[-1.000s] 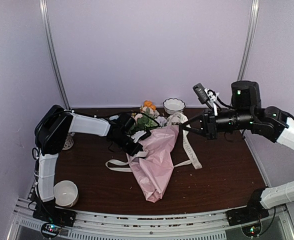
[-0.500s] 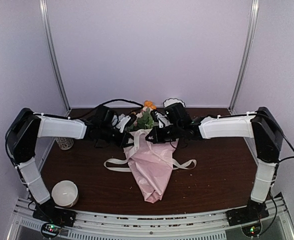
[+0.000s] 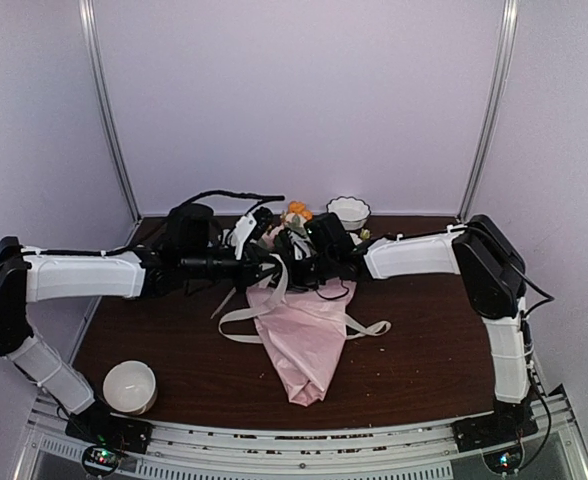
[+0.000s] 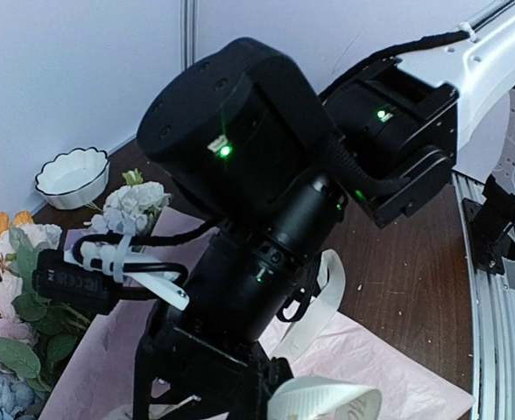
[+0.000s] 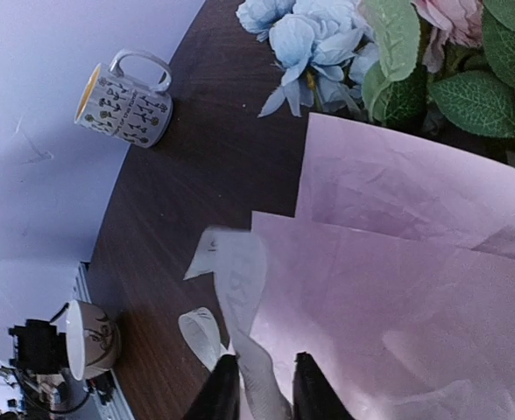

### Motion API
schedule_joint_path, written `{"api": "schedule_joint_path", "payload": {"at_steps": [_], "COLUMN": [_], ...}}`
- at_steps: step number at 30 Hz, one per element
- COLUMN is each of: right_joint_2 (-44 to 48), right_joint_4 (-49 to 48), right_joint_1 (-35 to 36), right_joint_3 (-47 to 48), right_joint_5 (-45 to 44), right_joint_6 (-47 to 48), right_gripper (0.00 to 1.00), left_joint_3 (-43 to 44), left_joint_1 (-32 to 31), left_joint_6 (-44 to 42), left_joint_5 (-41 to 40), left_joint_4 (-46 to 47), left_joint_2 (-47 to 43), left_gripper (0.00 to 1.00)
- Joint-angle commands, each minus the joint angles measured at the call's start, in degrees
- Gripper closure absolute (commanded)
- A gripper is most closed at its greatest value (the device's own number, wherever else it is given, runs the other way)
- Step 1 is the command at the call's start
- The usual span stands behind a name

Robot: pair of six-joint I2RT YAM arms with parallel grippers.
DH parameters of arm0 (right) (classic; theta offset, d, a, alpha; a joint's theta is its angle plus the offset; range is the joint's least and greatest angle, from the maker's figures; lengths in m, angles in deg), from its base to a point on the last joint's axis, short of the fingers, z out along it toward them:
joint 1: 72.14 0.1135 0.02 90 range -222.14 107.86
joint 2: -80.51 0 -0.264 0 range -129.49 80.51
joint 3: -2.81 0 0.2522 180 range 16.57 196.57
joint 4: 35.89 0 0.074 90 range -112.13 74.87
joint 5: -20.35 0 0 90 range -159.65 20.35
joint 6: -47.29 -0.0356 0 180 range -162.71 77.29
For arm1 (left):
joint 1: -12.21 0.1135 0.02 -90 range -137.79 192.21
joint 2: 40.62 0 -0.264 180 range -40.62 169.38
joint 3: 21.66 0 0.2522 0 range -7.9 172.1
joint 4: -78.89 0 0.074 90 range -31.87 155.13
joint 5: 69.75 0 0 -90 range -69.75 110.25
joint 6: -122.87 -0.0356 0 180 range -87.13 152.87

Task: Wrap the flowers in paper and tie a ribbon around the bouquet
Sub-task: Place the right side of the ribbon on the folded bouquet, then pass from the left arm to the right

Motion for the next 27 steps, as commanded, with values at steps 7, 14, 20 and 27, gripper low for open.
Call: {"api": "schedule_joint_path", "payload": {"at_steps": [7, 14, 20, 27], "right_joint_2": [10.3, 16.4, 21.8, 21.2], "right_joint_4": [-5.3, -0.1, -5.3, -10.7], "right_joint_1": [-2.0, -2.9, -2.9, -0.5], "right_joint_3": [-5.6, -8.3, -16.5, -18.1], "right_joint_5": [1.4, -1.3, 1.9, 5.2], "right_joint_6": [-6.4, -0.6, 0.9, 1.5], "right_gripper": [0.6, 0.59, 0.59, 0.55], "left_joint_3": [5.9, 6.6, 7.0, 8.2], "left_joint_1": [1.6, 2.0, 2.9, 3.1], "left_joint_6": [1.3, 0.5, 0.1, -0.5], "left_joint_5": [-0.7, -3.7, -4.1, -3.6], "left_joint_4": [3.3, 0.1, -0.7, -2.4], "left_joint_2": [8.8, 9.6, 9.6, 9.9], "left_gripper": [1.0, 1.0, 1.0, 1.0]}}
